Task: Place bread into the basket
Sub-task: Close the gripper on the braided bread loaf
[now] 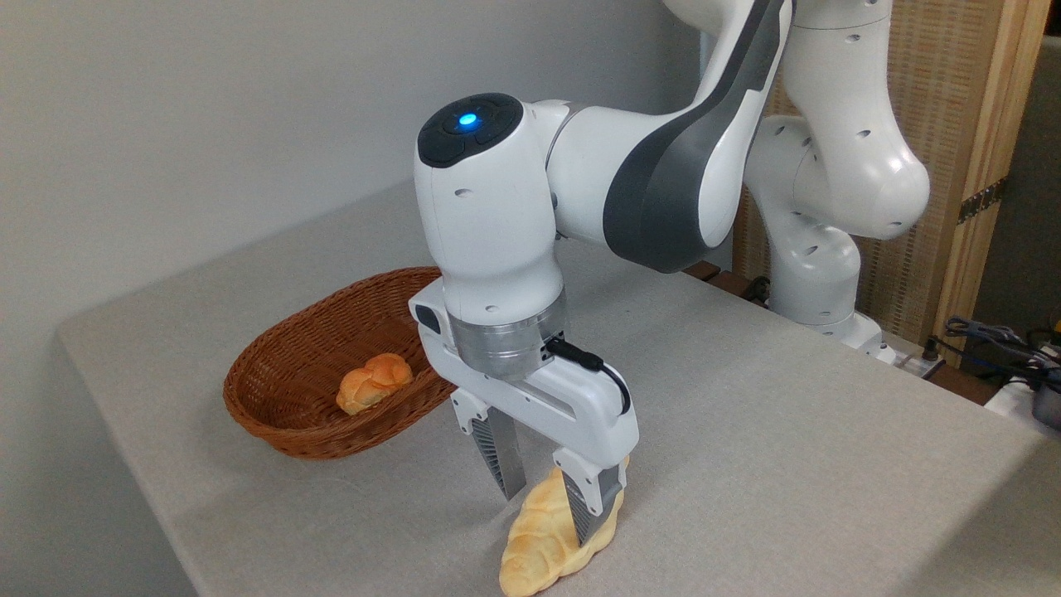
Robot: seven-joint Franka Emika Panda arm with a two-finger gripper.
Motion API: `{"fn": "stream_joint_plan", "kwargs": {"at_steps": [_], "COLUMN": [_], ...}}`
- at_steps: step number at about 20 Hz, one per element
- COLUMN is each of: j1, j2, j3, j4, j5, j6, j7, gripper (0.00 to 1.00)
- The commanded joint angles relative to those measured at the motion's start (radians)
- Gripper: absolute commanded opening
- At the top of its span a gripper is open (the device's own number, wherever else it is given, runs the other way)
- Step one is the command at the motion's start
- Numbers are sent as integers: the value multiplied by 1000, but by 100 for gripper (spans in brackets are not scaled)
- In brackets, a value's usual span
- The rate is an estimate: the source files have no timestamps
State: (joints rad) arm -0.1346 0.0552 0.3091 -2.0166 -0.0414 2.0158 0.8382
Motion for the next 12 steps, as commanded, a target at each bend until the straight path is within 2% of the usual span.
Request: {"fn": "stream_joint_plan", "kwargs": {"at_steps": [1, 12], "j1": [-6, -6], "j2": [-3, -9], "j3": [7, 8], "j4": [-7, 4], "j5": [5, 17], "j6": [21, 17], "j7": [29, 27], "gripper": [100, 100]}}
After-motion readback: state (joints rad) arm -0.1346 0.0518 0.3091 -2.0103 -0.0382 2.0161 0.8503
